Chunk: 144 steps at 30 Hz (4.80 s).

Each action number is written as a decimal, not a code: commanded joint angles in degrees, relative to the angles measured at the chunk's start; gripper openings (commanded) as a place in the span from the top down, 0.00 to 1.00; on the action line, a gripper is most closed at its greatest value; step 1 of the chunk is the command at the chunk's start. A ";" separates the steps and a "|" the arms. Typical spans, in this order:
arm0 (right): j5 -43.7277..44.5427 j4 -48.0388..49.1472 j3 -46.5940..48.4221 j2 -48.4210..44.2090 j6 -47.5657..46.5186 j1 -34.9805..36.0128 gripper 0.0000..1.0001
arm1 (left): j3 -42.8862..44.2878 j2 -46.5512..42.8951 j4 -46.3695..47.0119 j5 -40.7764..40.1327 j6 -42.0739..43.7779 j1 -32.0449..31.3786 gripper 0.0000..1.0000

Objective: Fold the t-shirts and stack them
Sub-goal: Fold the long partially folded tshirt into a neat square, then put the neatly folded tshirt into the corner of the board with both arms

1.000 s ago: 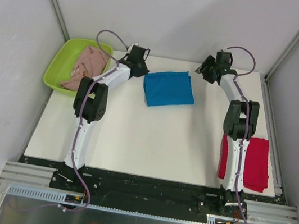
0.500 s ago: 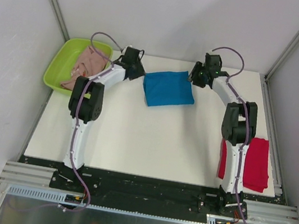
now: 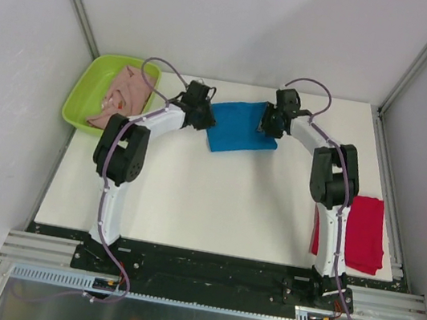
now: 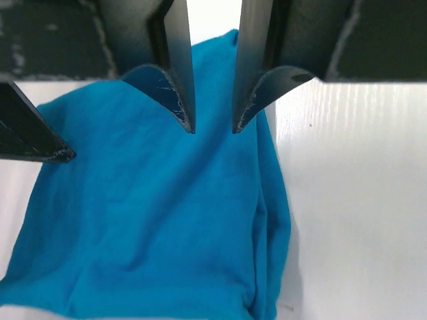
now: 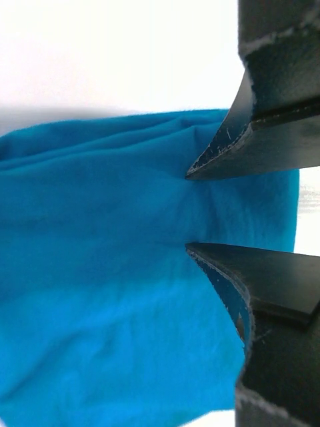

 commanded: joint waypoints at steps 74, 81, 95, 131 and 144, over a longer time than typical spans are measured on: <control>8.85 -0.87 -13.50 -9.94 5.01 -2.69 0.65 | 5.80 7.85 2.65 6.76 4.83 -2.14 0.79; 7.25 1.14 -15.54 -10.62 4.81 -2.50 0.75 | 4.90 7.78 2.72 5.94 4.80 -2.02 0.79; 10.10 -0.95 -14.37 -8.85 4.67 -5.87 1.00 | 4.26 8.66 2.68 5.70 5.12 -1.39 0.80; 27.34 -17.21 -42.94 -44.64 16.71 -12.31 0.51 | -7.37 -10.82 2.92 19.29 4.06 -6.25 0.54; 33.45 -16.71 -48.28 -44.40 17.34 -11.37 0.51 | -10.77 -13.72 3.07 22.00 4.13 -6.37 0.56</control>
